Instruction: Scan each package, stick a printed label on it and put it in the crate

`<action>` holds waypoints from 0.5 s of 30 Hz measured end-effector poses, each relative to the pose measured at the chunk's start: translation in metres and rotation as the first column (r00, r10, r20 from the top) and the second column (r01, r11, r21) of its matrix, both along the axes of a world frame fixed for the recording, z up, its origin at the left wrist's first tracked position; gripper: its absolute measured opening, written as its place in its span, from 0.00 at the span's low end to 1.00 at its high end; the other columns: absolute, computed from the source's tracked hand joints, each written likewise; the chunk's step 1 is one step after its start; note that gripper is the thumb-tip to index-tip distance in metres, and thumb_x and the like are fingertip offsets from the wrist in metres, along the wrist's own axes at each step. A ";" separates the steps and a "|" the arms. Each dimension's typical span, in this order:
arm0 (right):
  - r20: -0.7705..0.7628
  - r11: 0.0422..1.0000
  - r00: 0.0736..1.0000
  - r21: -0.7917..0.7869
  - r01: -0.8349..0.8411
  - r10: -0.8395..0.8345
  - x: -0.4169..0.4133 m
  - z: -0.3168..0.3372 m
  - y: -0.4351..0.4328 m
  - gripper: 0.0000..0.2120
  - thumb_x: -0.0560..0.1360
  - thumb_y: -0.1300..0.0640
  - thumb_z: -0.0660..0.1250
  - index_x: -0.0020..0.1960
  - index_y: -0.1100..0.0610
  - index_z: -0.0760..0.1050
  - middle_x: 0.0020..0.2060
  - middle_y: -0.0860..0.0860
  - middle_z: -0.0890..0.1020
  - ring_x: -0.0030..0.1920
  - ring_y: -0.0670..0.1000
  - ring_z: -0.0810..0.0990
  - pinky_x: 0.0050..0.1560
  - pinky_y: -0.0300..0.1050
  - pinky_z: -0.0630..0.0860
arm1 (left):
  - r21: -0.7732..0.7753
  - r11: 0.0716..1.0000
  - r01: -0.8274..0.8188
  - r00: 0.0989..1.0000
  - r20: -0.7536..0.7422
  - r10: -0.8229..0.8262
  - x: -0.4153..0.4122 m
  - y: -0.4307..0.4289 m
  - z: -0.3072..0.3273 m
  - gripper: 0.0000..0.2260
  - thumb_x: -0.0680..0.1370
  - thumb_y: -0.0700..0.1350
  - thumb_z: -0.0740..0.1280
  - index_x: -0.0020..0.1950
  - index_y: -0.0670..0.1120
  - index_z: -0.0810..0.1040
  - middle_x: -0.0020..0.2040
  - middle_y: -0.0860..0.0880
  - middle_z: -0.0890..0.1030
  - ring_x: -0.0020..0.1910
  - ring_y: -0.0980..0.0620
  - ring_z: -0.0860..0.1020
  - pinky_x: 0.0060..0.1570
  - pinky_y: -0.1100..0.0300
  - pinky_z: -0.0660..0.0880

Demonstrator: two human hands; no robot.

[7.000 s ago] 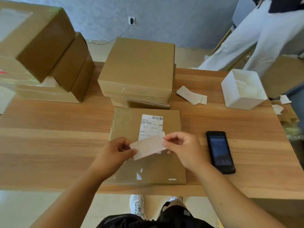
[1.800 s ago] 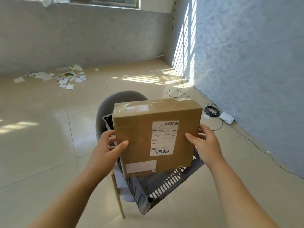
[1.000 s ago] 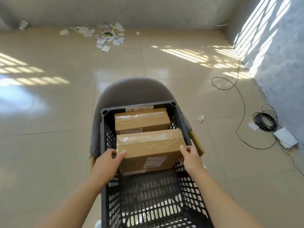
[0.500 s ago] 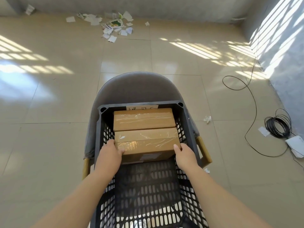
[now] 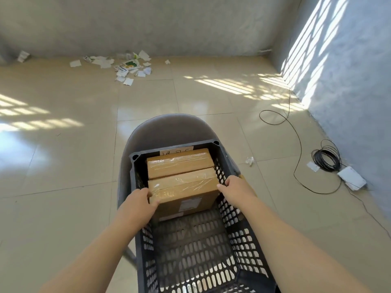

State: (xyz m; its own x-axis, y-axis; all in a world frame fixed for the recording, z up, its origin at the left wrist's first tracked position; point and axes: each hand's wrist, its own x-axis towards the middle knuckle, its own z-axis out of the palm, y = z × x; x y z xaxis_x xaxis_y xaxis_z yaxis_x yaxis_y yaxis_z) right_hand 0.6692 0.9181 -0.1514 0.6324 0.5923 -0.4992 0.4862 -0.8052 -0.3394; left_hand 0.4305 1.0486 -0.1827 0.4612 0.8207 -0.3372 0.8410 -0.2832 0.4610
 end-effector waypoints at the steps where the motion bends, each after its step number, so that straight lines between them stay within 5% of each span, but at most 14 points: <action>1: -0.009 1.000 1.000 0.003 -0.023 0.023 -0.005 0.008 -0.006 0.11 0.78 0.45 0.60 0.53 0.52 0.70 0.43 0.48 0.77 0.44 0.48 0.75 0.45 0.46 0.73 | -0.004 0.999 0.037 0.999 0.005 -0.037 -0.004 0.000 0.004 0.16 0.76 0.54 0.65 0.59 0.47 0.75 0.53 0.50 0.78 0.46 0.55 0.75 0.45 0.61 0.73; 8: -0.025 0.999 1.000 -0.050 0.009 -0.010 -0.070 0.044 -0.067 0.16 0.78 0.44 0.61 0.60 0.53 0.71 0.53 0.50 0.77 0.51 0.50 0.75 0.51 0.46 0.73 | -0.031 0.936 0.351 0.936 -0.005 -0.351 -0.048 -0.006 0.031 0.11 0.75 0.57 0.65 0.51 0.52 0.74 0.43 0.56 0.78 0.41 0.59 0.76 0.44 0.62 0.77; 15: -0.040 0.978 0.981 -0.096 0.184 -0.188 -0.174 0.058 -0.150 0.19 0.78 0.44 0.61 0.64 0.54 0.71 0.56 0.51 0.77 0.54 0.52 0.76 0.52 0.46 0.73 | 0.009 0.748 0.664 0.746 -0.080 -0.661 -0.075 -0.031 0.056 0.11 0.75 0.59 0.63 0.49 0.53 0.74 0.43 0.56 0.77 0.40 0.59 0.76 0.40 0.63 0.76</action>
State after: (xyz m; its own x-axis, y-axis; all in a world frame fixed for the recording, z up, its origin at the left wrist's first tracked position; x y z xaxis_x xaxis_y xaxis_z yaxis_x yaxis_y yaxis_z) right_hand 0.4955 0.7684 -0.0934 0.7010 0.4171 -0.5785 0.3095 -0.9087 -0.2800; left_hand 0.3557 1.0175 -0.1270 0.8705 0.3288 -0.3661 0.4643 -0.7954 0.3895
